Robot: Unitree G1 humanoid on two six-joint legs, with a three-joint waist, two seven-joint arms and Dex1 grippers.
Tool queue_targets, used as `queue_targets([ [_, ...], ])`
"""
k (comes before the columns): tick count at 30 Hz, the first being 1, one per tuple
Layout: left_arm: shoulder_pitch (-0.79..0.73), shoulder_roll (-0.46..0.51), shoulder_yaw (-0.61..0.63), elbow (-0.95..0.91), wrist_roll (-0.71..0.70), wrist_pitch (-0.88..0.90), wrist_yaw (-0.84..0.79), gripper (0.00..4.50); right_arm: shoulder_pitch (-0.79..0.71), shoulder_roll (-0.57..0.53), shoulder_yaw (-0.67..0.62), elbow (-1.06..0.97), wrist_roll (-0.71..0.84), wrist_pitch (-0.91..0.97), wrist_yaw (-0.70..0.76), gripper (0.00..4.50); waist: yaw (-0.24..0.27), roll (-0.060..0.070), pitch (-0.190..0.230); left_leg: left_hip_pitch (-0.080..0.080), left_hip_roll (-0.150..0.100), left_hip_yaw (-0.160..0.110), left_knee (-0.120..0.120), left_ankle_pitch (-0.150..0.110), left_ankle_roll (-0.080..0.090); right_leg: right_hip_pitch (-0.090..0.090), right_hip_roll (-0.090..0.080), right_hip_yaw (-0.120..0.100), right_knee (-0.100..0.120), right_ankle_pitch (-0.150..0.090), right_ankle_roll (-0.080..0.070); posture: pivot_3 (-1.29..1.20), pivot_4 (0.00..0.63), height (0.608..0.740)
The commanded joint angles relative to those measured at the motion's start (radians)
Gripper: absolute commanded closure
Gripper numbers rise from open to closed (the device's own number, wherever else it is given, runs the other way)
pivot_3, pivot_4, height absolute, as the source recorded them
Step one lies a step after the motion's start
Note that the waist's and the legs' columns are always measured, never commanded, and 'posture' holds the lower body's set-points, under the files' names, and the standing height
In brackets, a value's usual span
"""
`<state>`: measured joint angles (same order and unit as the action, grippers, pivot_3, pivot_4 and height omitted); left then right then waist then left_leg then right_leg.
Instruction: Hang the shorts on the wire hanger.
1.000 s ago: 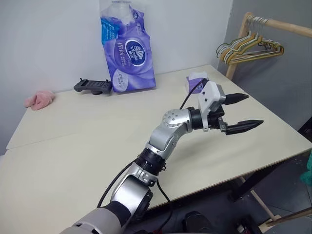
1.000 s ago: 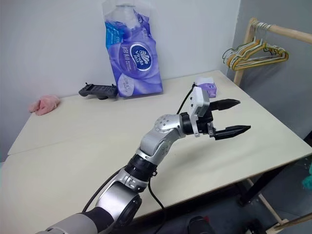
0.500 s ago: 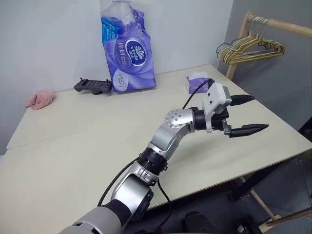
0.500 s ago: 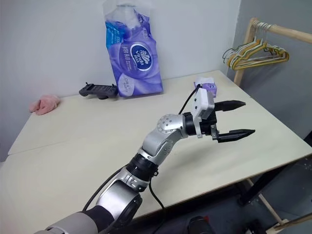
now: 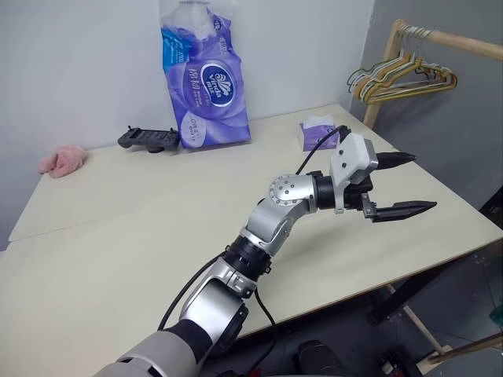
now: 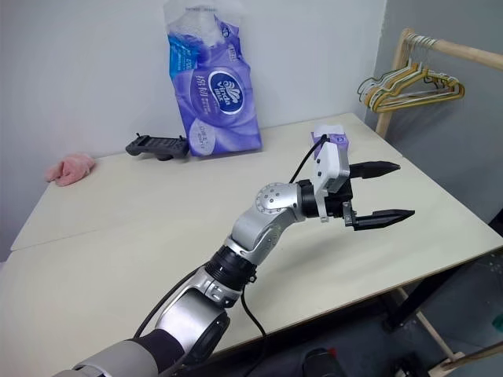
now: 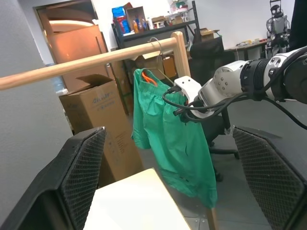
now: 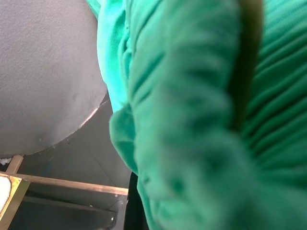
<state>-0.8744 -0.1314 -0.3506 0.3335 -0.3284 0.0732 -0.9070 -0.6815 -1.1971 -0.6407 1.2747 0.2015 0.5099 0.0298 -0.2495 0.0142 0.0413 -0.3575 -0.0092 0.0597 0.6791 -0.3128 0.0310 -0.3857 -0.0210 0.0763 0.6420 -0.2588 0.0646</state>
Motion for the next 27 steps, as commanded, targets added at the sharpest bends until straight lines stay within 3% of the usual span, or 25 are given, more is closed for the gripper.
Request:
queue_targets([
  [1, -0.045, -0.079, 0.006, -0.004, -0.005, -0.022, -0.002, 0.0, -0.018, -0.044, 0.004, -0.016, 0.017, -0.043, 0.026, 3.43, 0.0, 0.0, 0.0, 0.0, 0.0, 0.0, 0.0, 0.0, 0.0, 0.0, 0.0, 0.0, 0.0, 0.0, 0.0, -0.24, 0.029, 0.74],
  [11, -0.066, -0.079, 0.017, 0.024, -0.01, -0.036, -0.005, 0.0, -0.005, -0.039, 0.046, -0.025, 0.012, -0.061, 0.006, 0.06, 0.0, -0.001, 0.001, 0.0, 0.0, 0.0, 0.0, -0.001, 0.0, 0.0, 0.0, 0.0, 0.0, -0.001, 0.0, -0.24, 0.031, 0.74],
  [18, -0.074, -0.081, 0.023, 0.031, -0.012, -0.04, -0.002, 0.0, 0.143, 0.002, 0.046, -0.216, -0.013, -0.108, -0.156, 0.02, 0.002, -0.001, 0.001, 0.0, 0.0, 0.0, 0.0, -0.001, 0.0, 0.0, 0.0, 0.0, 0.0, -0.001, 0.0, -0.24, 0.033, 0.74],
  [24, -0.088, -0.081, 0.027, 0.048, -0.014, -0.042, -0.011, 0.0, 0.363, 0.197, -0.123, -0.775, 0.036, 0.176, -0.287, 0.02, 0.002, -0.002, 0.001, 0.0, 0.001, 0.0, 0.0, -0.001, -0.001, 0.0, 0.002, 0.002, 0.0, -0.002, 0.001, -0.25, 0.033, 0.74],
  [27, -0.099, -0.073, 0.033, 0.056, -0.018, -0.042, -0.024, 0.0, 0.421, 0.352, -0.169, -1.16, 0.044, 0.376, -0.356, 0.02, 0.006, -0.002, 0.001, 0.0, 0.001, -0.001, 0.0, -0.001, -0.001, 0.0, 0.002, 0.002, 0.001, -0.002, 0.002, -0.25, 0.036, 0.74],
])
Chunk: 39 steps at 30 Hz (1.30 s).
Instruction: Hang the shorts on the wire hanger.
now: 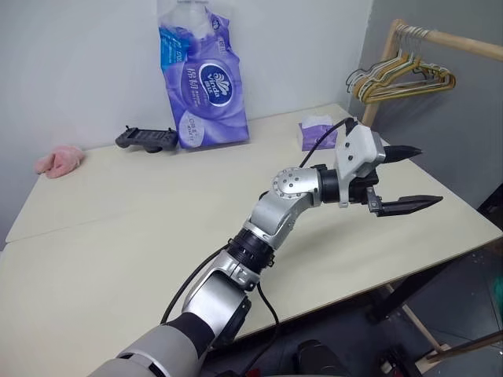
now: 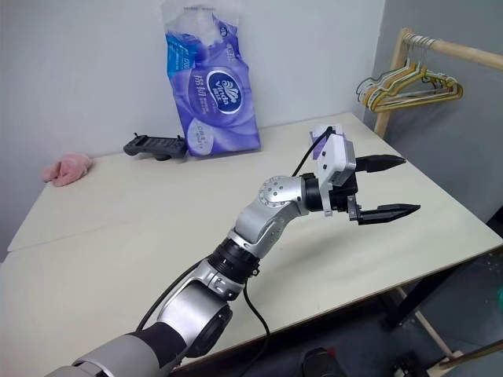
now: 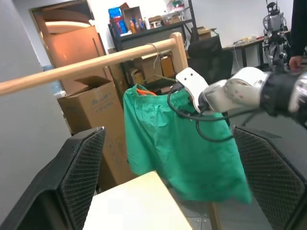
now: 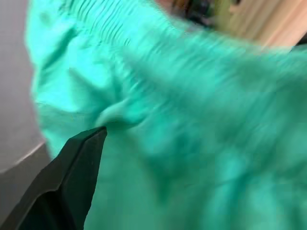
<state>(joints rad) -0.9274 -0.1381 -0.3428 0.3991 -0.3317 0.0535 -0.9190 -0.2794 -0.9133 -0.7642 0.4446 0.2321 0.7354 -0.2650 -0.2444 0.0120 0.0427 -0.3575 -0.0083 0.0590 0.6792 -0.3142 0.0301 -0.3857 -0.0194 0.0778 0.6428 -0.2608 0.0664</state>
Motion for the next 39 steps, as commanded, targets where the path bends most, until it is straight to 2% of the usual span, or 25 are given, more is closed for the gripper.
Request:
queue_targets([
  [1, -0.048, -0.063, 0.028, -0.009, -0.016, -0.021, -0.016, 0.0, 0.023, 0.117, -0.051, -0.438, 0.012, 0.209, -0.083, 0.02, 0.001, 0.0, 0.0, 0.0, 0.0, 0.0, 0.0, 0.0, 0.0, 0.0, 0.0, 0.0, 0.0, 0.0, 0.0, -0.25, 0.041, 0.74],
  [4, -0.042, -0.05, 0.033, -0.014, -0.016, -0.015, -0.022, 0.0, 0.018, 0.221, -0.032, -0.664, -0.005, 0.331, -0.115, 0.02, 0.007, 0.0, 0.0, -0.001, 0.0, 0.0, 0.0, 0.0, 0.0, -0.001, 0.0, 0.0, 0.001, 0.0, 0.0, -0.25, 0.045, 0.74],
  [8, -0.011, -0.016, 0.044, -0.022, 0.01, 0.003, 0.017, 0.0, -0.015, 0.349, 0.098, -0.865, -0.001, 0.392, -0.102, 0.02, 0.011, -0.001, 0.001, -0.001, 0.001, -0.001, 0.0, 0.0, 0.0, -0.002, 0.0, -0.001, 0.001, 0.0, 0.0, -0.26, 0.05, 0.74],
  [12, 0.022, 0.028, 0.061, 0.046, 0.088, -0.011, 0.115, 0.0, -0.043, 0.385, 0.275, -0.88, -0.011, 0.31, -0.004, 0.02, 0.011, -0.002, 0.002, -0.001, 0.0, -0.001, 0.0, 0.0, 0.0, -0.002, 0.0, 0.0, 0.001, 0.0, 0.0, -0.25, 0.052, 0.74],
  [19, 0.076, 0.124, 0.265, 0.193, 0.185, 0.015, 0.573, 0.0, -0.151, 0.499, 0.482, -0.742, -0.006, 0.106, 0.161, 0.02, 0.014, -0.007, 0.005, -0.001, 0.002, -0.004, 0.0, 0.0, 0.0, -0.002, 0.001, -0.003, 0.003, 0.0, 0.0, -0.16, 0.043, 0.74],
  [22, 0.144, 0.173, 0.342, 0.151, 0.196, 0.066, 0.698, 0.0, -0.183, 0.533, 0.581, -0.662, -0.035, 0.012, 0.224, 0.02, 0.043, -0.013, 0.009, -0.001, 0.003, -0.008, 0.0, 0.0, 0.0, -0.004, 0.0, -0.007, 0.003, 0.002, -0.002, -0.07, 0.039, 0.74],
  [24, 0.204, 0.19, 0.383, 0.073, 0.184, 0.132, 0.752, 0.0, -0.2, 0.556, 0.631, -0.613, -0.048, -0.045, 0.258, 0.02, 0.065, -0.014, 0.009, -0.002, 0.002, -0.009, 0.001, 0.0, 0.0, -0.005, -0.001, -0.008, 0.004, 0.004, -0.005, -0.04, 0.036, 0.74],
  [28, 0.33, 0.222, 0.406, -0.109, 0.206, 0.229, 0.811, 0.0, -0.207, 0.597, 0.699, -0.545, -0.077, -0.136, 0.307, 0.02, 0.142, -0.016, 0.008, -0.01, 0.001, -0.009, 0.001, 0.001, -0.005, -0.014, -0.005, -0.009, 0.005, 0.005, -0.006, 0.05, 0.026, 0.74],
  [30, 0.429, 0.225, 0.429, -0.23, 0.195, 0.286, 0.843, 0.0, -0.195, 0.612, 0.729, -0.506, -0.097, -0.19, 0.325, 0.02, 0.183, -0.018, 0.006, -0.017, 0.001, -0.009, 0.001, 0.003, -0.009, -0.022, -0.008, -0.008, 0.007, 0.005, -0.007, 0.1, 0.023, 0.74],
  [33, 0.564, 0.244, 0.465, -0.382, 0.194, 0.333, 0.872, 0.0, -0.166, 0.649, 0.785, -0.5, -0.128, -0.238, 0.332, 0.02, 0.232, -0.02, 0.004, -0.021, 0.001, -0.01, 0.001, 0.003, -0.01, -0.025, -0.01, -0.01, 0.007, 0.005, -0.008, 0.17, 0.017, 0.74],
  [39, 0.689, 0.248, 0.482, -0.528, 0.2, 0.366, 0.894, 0.0, -0.126, 0.719, 0.764, -0.498, -0.101, -0.212, 0.347, 0.02, 0.314, -0.028, 0.0, -0.024, 0.001, -0.017, 0.001, 0.005, -0.012, -0.025, -0.01, -0.017, 0.006, 0.01, -0.016, 0.24, 0.021, 0.74],
])
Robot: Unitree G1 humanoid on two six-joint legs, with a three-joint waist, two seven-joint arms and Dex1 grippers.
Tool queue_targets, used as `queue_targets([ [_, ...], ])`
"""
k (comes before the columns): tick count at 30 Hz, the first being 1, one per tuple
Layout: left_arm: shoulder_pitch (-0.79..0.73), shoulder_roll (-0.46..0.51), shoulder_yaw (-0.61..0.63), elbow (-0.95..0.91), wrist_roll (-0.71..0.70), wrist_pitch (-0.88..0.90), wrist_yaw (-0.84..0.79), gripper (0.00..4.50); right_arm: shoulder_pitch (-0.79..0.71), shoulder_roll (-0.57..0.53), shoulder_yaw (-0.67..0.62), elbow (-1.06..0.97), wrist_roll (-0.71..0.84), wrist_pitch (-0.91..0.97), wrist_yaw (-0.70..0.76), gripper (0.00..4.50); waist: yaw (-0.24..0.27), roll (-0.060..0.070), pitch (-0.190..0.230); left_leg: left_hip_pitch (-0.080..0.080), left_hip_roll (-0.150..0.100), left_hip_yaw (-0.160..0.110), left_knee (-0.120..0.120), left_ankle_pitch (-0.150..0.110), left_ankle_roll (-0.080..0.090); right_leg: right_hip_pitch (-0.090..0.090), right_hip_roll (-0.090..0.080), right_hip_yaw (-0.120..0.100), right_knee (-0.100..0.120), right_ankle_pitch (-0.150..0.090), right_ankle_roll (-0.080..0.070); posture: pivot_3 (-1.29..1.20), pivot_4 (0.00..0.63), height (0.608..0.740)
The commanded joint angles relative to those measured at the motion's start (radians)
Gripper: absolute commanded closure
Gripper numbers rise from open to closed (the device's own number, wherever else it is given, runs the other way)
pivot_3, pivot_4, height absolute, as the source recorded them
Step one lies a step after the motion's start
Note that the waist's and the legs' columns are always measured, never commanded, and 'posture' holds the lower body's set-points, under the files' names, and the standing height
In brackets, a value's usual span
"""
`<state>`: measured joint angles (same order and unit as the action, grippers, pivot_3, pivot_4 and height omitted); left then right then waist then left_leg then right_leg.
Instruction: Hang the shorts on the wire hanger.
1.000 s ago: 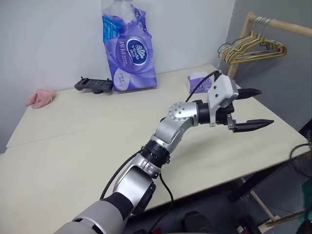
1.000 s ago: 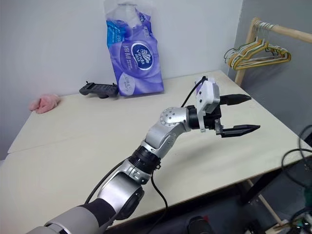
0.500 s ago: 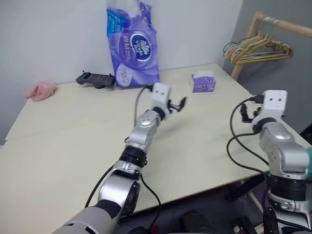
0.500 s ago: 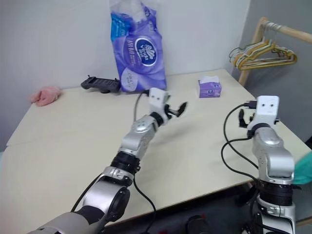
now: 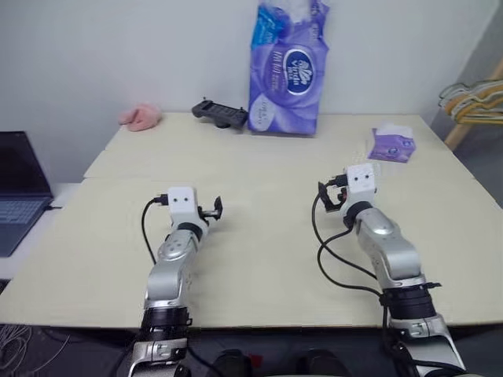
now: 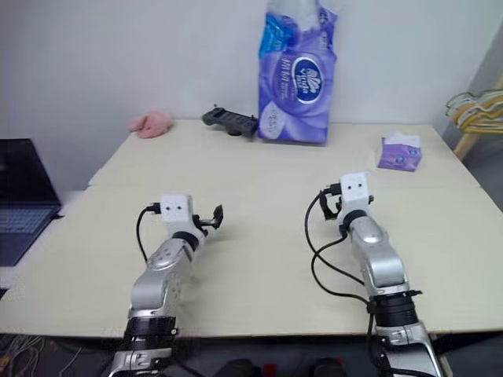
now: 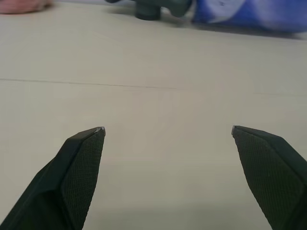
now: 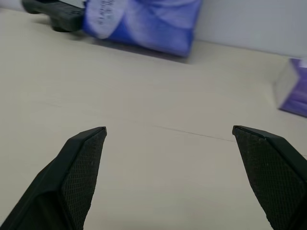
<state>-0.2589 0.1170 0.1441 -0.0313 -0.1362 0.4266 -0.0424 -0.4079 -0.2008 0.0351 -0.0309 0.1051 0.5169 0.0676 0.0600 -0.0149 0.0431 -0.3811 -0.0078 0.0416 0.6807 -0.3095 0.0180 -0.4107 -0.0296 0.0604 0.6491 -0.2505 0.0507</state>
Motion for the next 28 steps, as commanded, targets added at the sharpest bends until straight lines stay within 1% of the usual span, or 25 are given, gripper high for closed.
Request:
queue_targets([
  [1, 0.033, -0.005, -0.005, -0.108, 0.006, -0.013, 0.017, 0.0, 0.004, 0.01, -0.036, -0.012, 0.021, 0.004, 0.017, 0.02, 0.02, -0.002, -0.001, 0.001, 0.0, -0.001, 0.0, -0.001, 0.002, 0.001, 0.0, -0.001, 0.0, 0.001, -0.001, 0.25, 0.026, 0.74],
  [4, 0.019, 0.021, 0.009, -0.1, -0.017, -0.021, -0.023, 0.0, -0.005, 0.034, -0.051, 0.012, -0.008, -0.007, -0.034, 0.02, 0.036, -0.003, -0.001, 0.003, 0.0, -0.005, 0.0, 0.003, 0.001, 0.005, 0.0, -0.006, 0.0, 0.003, -0.004, 0.28, 0.037, 0.74],
  [6, -0.006, 0.034, 0.014, -0.079, -0.021, -0.019, -0.035, 0.0, 0.001, 0.037, -0.064, 0.012, -0.03, -0.008, -0.069, 0.02, 0.047, -0.004, -0.001, 0.002, 0.001, -0.01, 0.0, 0.007, -0.001, 0.005, 0.0, -0.014, 0.001, 0.005, -0.007, 0.28, 0.041, 0.74],
  [9, -0.056, 0.068, 0.023, -0.028, -0.027, -0.024, -0.063, 0.0, 0.017, 0.054, -0.077, -0.002, -0.042, -0.003, -0.105, 0.02, 0.052, -0.004, -0.001, 0.002, 0.002, -0.015, 0.0, 0.011, -0.004, 0.005, 0.002, -0.018, 0.004, 0.005, -0.011, 0.26, 0.054, 0.74],
  [12, -0.114, 0.071, 0.005, 0.041, -0.023, -0.048, -0.086, 0.0, 0.041, 0.051, -0.106, -0.003, -0.039, -0.001, -0.113, 0.02, 0.054, -0.004, -0.001, 0.002, 0.002, -0.018, 0.0, 0.012, -0.005, 0.005, 0.007, -0.019, 0.008, 0.004, -0.013, 0.21, 0.042, 0.74],
  [18, -0.181, 0.056, -0.025, 0.15, -0.012, -0.089, -0.113, 0.0, 0.071, 0.035, -0.144, -0.042, -0.06, -0.003, -0.141, 0.02, 0.031, -0.004, -0.001, 0.002, 0.001, -0.017, 0.0, 0.013, -0.005, 0.005, 0.008, -0.018, 0.009, 0.004, -0.013, 0.13, 0.018, 0.74],
  [23, -0.186, 0.046, -0.052, 0.166, -0.022, -0.093, -0.145, 0.0, 0.127, 0.049, -0.155, -0.108, -0.062, 0.012, -0.156, 0.02, 0.001, -0.004, -0.002, 0.002, 0.002, -0.017, 0.0, 0.013, -0.005, 0.004, 0.009, -0.017, 0.009, 0.004, -0.012, 0.06, 0.0, 0.74],
  [27, -0.17, 0.044, -0.055, 0.153, -0.024, -0.087, -0.153, 0.0, 0.131, 0.055, -0.159, -0.121, -0.06, 0.02, -0.167, 0.02, -0.024, -0.004, -0.002, 0.002, 0.001, -0.016, 0.0, 0.014, -0.005, 0.004, 0.009, -0.017, 0.01, 0.004, -0.012, 0.06, 0.0, 0.74],
  [28, -0.167, 0.045, -0.056, 0.151, -0.019, -0.09, -0.151, 0.0, 0.13, 0.056, -0.157, -0.12, -0.06, 0.02, -0.167, 0.02, -0.024, -0.004, -0.002, 0.002, 0.001, -0.016, 0.0, 0.014, -0.005, 0.004, 0.009, -0.017, 0.01, 0.004, -0.012, 0.06, 0.0, 0.74],
])
